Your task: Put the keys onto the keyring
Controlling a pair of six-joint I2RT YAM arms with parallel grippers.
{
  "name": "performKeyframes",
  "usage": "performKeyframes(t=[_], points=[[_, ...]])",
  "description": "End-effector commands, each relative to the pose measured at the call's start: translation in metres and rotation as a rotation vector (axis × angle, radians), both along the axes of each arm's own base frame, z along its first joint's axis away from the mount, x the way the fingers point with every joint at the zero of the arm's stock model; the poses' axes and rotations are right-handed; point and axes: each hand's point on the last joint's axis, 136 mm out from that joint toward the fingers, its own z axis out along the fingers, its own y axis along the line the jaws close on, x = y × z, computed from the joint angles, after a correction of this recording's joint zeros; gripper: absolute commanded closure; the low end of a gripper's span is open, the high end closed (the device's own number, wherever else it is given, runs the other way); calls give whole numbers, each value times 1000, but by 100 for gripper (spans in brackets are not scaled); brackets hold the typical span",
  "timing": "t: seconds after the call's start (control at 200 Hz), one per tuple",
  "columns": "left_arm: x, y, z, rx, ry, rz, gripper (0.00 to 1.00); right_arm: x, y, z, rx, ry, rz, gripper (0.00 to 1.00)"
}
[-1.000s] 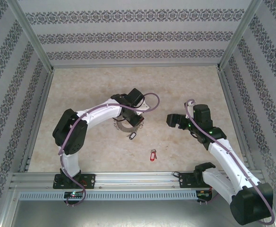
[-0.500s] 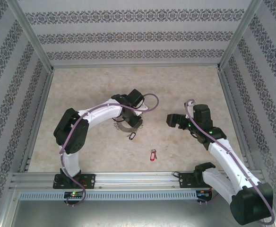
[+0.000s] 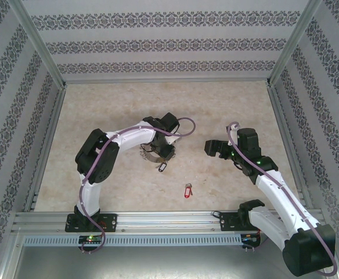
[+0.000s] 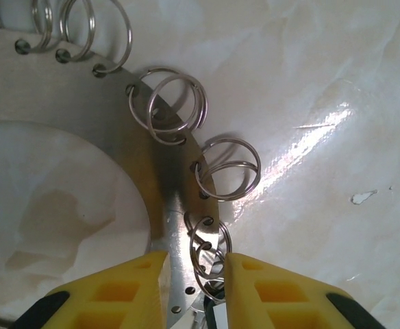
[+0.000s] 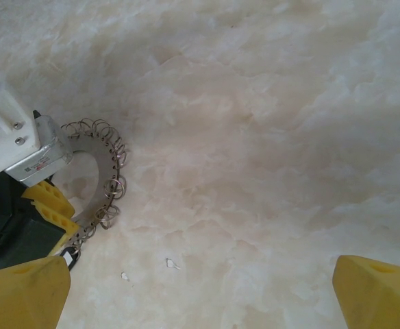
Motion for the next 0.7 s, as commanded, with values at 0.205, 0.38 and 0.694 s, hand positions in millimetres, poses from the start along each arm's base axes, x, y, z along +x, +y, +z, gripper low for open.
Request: performKeyframes(t=[0.205,0.38,0.694], points=[[-8,11,6,3,63,192,77,3,-5,0,-19,-13,-8,2],[-9,10,-1,3,78,219,78,0,-6,0,-25,-12,-8,2],[-14,11,-4,-3,96,232,81,2,-6,-1,-26,-14,-7,2]])
